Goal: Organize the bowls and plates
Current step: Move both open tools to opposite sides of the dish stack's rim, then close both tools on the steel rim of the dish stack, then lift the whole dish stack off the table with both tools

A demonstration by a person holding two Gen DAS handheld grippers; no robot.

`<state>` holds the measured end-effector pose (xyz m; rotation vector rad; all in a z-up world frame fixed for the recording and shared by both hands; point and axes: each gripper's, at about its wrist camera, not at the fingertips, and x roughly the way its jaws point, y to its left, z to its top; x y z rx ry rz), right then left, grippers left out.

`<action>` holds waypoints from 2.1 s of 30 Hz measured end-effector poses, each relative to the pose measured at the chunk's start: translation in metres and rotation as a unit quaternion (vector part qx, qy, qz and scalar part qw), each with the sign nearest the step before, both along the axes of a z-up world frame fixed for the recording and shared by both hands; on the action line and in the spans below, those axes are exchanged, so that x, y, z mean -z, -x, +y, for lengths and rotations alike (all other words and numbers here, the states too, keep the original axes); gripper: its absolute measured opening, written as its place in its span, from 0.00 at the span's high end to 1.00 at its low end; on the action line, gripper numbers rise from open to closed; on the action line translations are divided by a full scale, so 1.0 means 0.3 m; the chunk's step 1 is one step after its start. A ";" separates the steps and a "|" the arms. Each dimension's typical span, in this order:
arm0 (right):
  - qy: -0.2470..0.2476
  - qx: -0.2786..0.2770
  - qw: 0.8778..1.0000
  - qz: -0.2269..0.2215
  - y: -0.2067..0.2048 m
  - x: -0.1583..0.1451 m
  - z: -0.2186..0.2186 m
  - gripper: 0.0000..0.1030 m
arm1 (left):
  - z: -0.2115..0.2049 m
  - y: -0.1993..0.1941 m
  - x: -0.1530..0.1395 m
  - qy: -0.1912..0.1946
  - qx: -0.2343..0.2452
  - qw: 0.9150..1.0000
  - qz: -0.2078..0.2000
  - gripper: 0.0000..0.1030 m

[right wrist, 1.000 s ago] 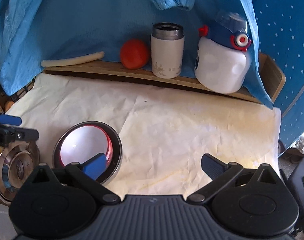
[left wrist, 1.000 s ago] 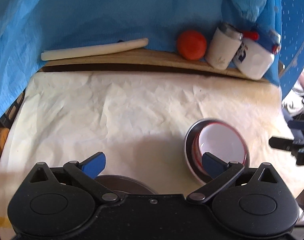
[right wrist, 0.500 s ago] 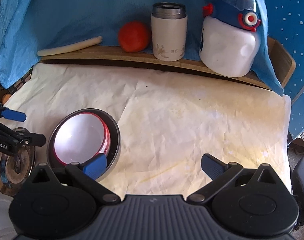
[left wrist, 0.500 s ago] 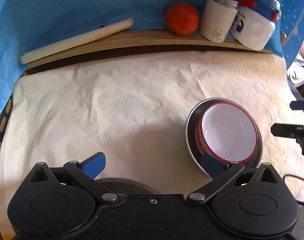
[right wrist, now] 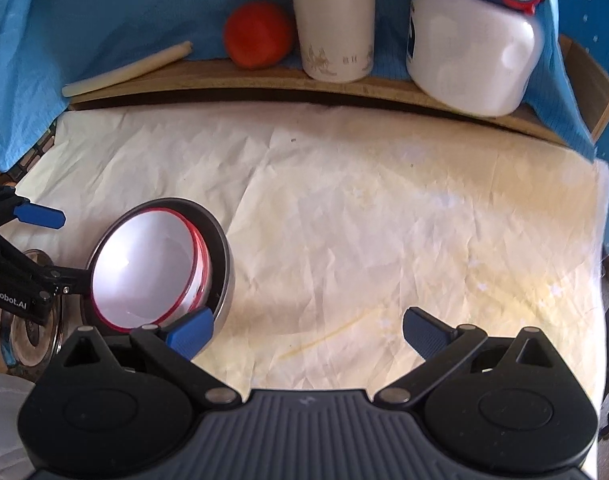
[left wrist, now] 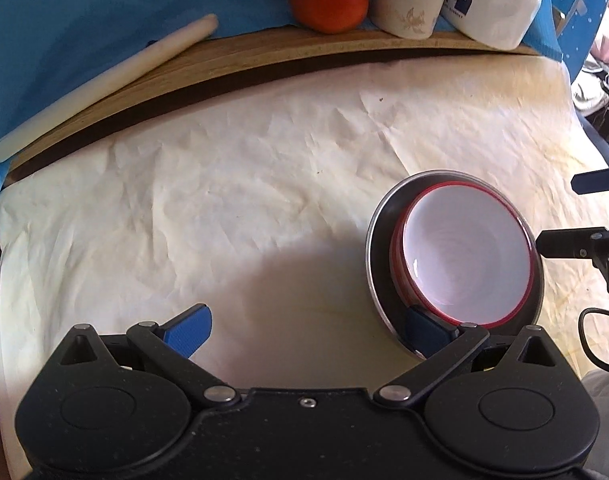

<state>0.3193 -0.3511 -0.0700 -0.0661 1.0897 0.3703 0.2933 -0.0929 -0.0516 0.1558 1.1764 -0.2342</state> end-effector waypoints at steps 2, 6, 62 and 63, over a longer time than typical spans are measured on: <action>-0.011 0.000 1.000 0.014 -0.012 0.012 0.000 0.00 | 0.000 -0.010 0.004 -0.001 0.005 1.000 0.005 0.01; -0.013 -0.010 1.000 0.026 -0.033 0.028 0.013 0.00 | -0.002 -0.028 0.009 -0.003 0.013 1.000 0.016 0.01; -0.143 0.002 0.985 0.100 -0.053 0.048 0.014 0.85 | -0.051 -0.077 0.027 0.097 0.002 0.992 0.074 0.91; -0.147 0.004 0.984 0.100 -0.052 0.049 0.013 0.87 | -0.052 -0.076 0.027 0.097 0.002 0.993 0.074 0.91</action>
